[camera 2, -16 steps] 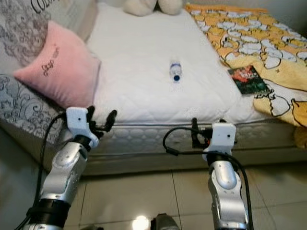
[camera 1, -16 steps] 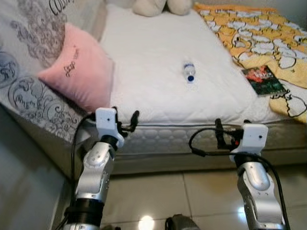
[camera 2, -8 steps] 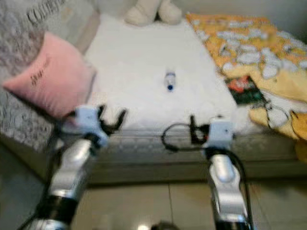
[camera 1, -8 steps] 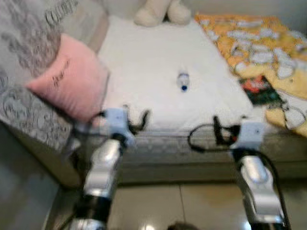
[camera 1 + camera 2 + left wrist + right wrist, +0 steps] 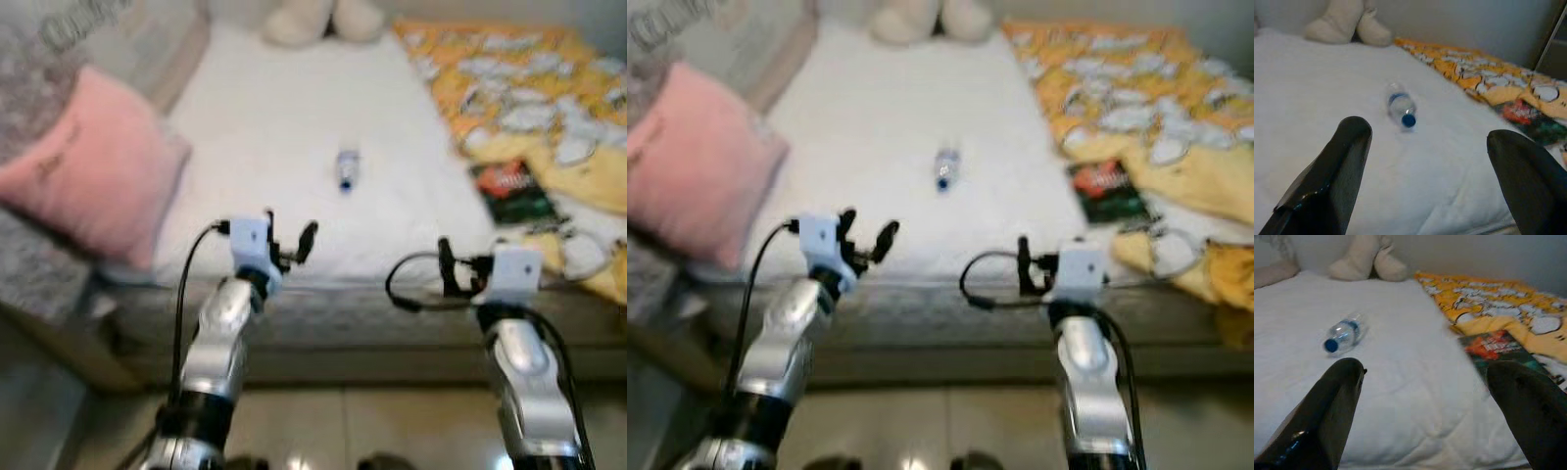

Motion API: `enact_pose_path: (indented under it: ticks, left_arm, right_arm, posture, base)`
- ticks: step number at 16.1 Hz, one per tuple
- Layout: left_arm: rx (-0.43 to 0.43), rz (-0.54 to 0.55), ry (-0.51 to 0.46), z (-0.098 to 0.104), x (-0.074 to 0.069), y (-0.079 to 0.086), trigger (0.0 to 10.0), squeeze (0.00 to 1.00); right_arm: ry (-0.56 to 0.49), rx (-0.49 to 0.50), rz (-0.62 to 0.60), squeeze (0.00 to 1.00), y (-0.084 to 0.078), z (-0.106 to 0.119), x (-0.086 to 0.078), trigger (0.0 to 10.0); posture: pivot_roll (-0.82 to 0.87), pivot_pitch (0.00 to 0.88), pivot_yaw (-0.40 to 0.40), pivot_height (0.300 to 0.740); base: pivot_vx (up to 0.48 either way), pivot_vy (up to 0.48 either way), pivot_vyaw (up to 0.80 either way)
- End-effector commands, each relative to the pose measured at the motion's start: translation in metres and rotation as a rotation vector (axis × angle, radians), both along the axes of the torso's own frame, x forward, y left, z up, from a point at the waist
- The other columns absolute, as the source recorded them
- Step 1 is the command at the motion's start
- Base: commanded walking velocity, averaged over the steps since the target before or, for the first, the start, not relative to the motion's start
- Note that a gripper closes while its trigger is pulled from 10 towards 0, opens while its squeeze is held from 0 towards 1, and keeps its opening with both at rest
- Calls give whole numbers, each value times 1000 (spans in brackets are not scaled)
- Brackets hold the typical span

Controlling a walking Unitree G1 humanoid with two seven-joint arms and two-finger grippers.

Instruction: Clean up the room

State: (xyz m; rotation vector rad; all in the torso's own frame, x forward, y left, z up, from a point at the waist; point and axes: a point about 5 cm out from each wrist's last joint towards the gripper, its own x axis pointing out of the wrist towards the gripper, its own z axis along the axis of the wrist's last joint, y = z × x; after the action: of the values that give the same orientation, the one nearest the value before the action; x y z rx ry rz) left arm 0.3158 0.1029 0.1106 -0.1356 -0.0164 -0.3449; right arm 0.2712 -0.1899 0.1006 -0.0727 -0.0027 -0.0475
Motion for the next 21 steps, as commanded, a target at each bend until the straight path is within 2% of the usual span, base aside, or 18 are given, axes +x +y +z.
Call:
enact_pose_path:
  ticks: [1, 3, 4, 5, 7, 12, 14, 17, 21]
  left_arm:
    - [5, 40, 15, -3, 2, 11, 10000, 0]
    - [42, 70, 12, -4, 3, 14, 10000, 0]
    - [-16, 25, -5, 0, 2, 13, 10000, 0]
    - [-34, -18, -33, 5, 1, 9, 10000, 0]
    - [-24, -5, -60, 11, 2, 7, 10000, 0]
    - [-82, 124, 34, 0, 8, 22, 10000, 0]
    - [-43, 91, 21, 1, 7, 14, 10000, 0]
    - [-35, 65, 13, 2, 7, 7, 10000, 0]
    - [-39, 71, 20, 1, 6, 8, 10000, 0]
  right_arm:
    - [2, 3, 21, 0, 8, 0, 0, 10000]
    - [8, 0, 24, 0, 8, -2, -1, 10000]
    - [10, 0, 27, 0, 9, -2, -1, 10000]
    - [10, -1, 28, 0, 9, -2, 0, 10000]
    - [10, -1, 31, 0, 10, -2, 0, 10000]
    - [12, 4, 32, 0, 10, -2, 1, 10000]
    - [19, 13, 22, 0, 9, -3, 1, 10000]
    - [23, 12, 22, 0, 9, -4, 0, 10000]
    - [28, 15, 15, 0, 7, -6, -2, 10000]
  posture:
    - [-112, 0, 19, 699]
    - [-113, 0, 19, 699]
    - [-112, 0, 19, 699]
    - [-111, 0, 18, 699]
    - [-110, 0, 18, 699]
    - [-111, 0, 18, 699]
    - [-111, 0, 17, 699]
    - [-116, 0, 20, 699]
    - [-116, 0, 21, 699]
  base:
    - [401, -259, 0]
    - [0, 0, 0]
    - [0, 0, 0]
    - [442, 0, 0]
    - [444, 0, 0]
    - [446, 0, 0]
    - [446, 0, 0]
    - [450, 0, 0]
    - [451, 0, 0]
